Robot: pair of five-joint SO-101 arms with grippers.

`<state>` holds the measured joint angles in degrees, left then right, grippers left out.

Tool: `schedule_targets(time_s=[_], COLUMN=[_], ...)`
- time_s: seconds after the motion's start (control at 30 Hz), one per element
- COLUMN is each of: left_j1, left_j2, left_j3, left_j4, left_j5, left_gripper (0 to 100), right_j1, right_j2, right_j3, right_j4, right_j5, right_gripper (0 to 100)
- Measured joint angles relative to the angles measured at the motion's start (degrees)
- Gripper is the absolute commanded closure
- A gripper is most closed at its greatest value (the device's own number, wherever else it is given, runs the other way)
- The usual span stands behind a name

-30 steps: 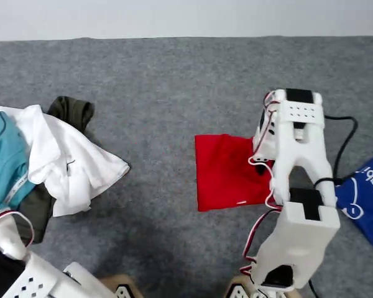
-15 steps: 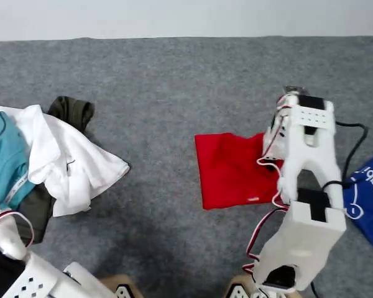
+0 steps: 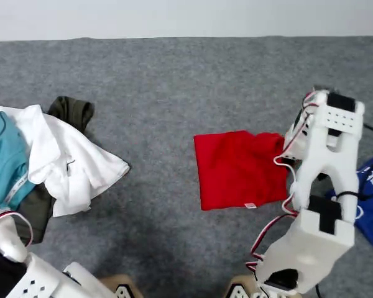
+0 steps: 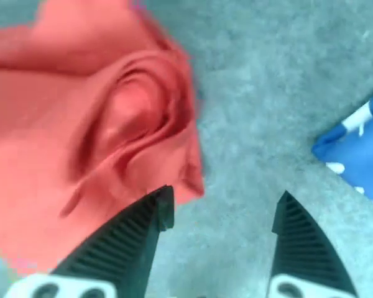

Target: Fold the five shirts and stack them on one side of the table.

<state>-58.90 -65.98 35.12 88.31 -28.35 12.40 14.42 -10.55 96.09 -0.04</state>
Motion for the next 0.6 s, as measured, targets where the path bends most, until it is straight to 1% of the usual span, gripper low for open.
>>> schedule_targets(time_s=[0.1, 0.2, 0.27, 0.37, 0.43, 0.47, 0.6], left_j1=[0.00, 0.00, 0.00, 0.00, 0.00, 0.00, 0.00], left_j2=[0.09, 0.09, 0.09, 0.09, 0.09, 0.09, 0.09], left_j3=[0.00, 0.00, 0.00, 0.00, 0.00, 0.00, 0.00], left_j4=[0.00, 0.00, 0.00, 0.00, 0.00, 0.00, 0.00], left_j5=[0.00, 0.00, 0.00, 0.00, 0.00, 0.00, 0.00], left_gripper=[100, 100, 100, 100, 100, 100, 100], right_j1=[-4.66, -9.58, -12.04, -15.47, -16.18, -16.09, -12.40], right_j2=[-3.52, -6.51, -7.21, -6.59, -3.78, -1.67, 8.26], right_j3=[-2.99, -3.87, -3.87, -3.08, -1.23, 0.00, 1.32], right_j4=[3.87, 4.13, 4.13, 3.96, 2.73, 1.14, -3.16], right_j5=[0.00, 0.00, -0.18, -0.18, -0.18, -0.18, -0.18], right_gripper=[73.2, 73.8, 77.2, 86.4, 93.3, 95.1, 94.8])
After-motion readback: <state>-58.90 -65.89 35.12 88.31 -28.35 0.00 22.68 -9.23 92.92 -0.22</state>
